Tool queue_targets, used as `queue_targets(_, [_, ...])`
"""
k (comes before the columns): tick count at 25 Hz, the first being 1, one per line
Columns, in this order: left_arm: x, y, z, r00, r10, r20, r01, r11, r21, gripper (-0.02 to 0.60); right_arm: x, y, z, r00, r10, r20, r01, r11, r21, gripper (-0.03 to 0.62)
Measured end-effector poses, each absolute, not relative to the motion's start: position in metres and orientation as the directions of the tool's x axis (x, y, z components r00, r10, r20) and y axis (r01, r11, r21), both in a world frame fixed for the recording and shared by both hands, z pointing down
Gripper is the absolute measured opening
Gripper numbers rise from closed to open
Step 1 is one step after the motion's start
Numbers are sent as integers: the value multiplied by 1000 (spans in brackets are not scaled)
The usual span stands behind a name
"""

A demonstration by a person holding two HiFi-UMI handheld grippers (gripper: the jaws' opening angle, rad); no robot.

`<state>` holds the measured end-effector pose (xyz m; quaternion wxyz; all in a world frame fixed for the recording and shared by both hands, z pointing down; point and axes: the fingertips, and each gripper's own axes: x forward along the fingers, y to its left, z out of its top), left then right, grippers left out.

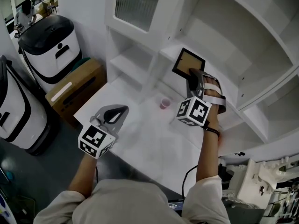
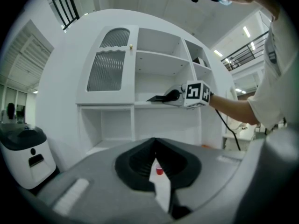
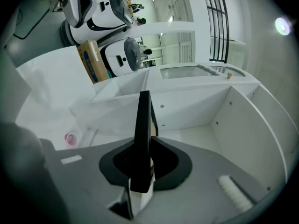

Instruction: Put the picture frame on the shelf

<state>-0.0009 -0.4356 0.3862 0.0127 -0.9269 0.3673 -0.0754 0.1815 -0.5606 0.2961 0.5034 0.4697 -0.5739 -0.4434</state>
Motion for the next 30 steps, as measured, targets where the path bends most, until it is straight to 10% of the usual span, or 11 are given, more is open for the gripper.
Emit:
queue_targets(25, [35, -457, 353, 748, -660, 61, -652, -750, -116, 2, 194, -558, 291, -116, -969, 220, -239, 242, 940, 164])
queue_targets(30, [71, -486, 312, 767, -641, -25, -638, -759, -130, 86, 196, -554, 295, -152, -959, 238, -311, 275, 910, 181])
